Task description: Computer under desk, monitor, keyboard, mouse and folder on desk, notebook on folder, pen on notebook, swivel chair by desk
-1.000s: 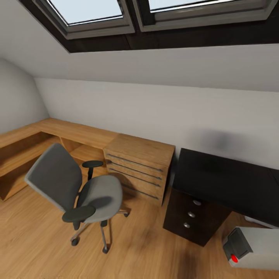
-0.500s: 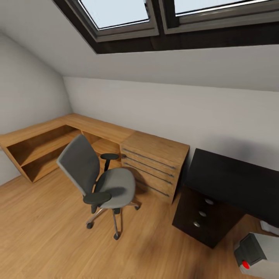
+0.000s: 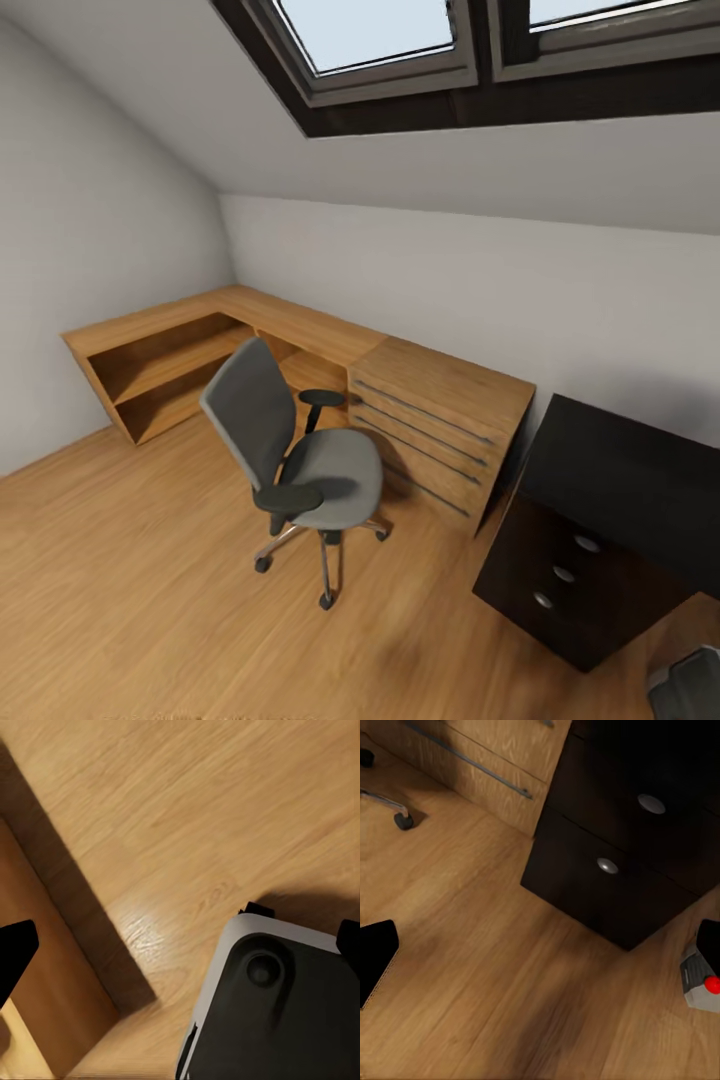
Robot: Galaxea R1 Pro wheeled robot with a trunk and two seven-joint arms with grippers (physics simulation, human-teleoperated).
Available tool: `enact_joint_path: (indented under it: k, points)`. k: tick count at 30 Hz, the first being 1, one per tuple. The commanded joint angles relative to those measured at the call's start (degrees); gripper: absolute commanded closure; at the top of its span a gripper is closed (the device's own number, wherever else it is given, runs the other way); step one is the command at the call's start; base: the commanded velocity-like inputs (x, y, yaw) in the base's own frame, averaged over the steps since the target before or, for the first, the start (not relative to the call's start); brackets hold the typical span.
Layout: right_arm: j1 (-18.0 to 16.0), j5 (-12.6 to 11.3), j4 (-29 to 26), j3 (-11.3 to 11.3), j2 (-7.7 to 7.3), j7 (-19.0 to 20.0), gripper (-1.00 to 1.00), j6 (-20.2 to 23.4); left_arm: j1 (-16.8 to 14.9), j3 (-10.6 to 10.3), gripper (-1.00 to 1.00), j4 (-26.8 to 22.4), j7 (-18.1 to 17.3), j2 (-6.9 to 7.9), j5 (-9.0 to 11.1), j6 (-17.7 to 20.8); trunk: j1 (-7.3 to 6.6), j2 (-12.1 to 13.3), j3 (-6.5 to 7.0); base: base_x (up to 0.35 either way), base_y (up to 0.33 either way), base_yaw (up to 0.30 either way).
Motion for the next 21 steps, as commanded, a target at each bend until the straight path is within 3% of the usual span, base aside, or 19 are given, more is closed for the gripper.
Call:
enact_joint_path:
  k: [1,9,14,21]
  points:
    - [-0.03,0.11,0.04,0.48,0.01,-0.49,-1.00,-0.01,0.01,-0.49,-1.00,-0.13,0.42,0.07,0.44,-0.12,0.03,-0.11,-0.14,0.000,0.000,0.267]
    - [-0.03,0.74,0.13,0.48,-0.05,-0.46,-1.00,0.00,0.01,-0.49,-1.00,-0.10,0.42,0.06,0.43,-0.16,0.03,-0.11,-0.41,0.000,0.004,0.266]
    - [-0.03,1.00,0.15,0.50,-0.06,-0.39,-1.00,-0.07,0.01,-0.49,-1.00,-0.10,0.43,0.14,0.42,-0.17,0.03,-0.11,-0.64,0.000,0.199,0.246]
    - [0.06,1.05,0.15,0.56,-0.06,-0.39,-1.00,-0.09,0.01,-0.49,-1.00,-0.04,0.42,0.06,0.42,-0.17,0.03,-0.11,-0.99,0.000,0.027,0.236]
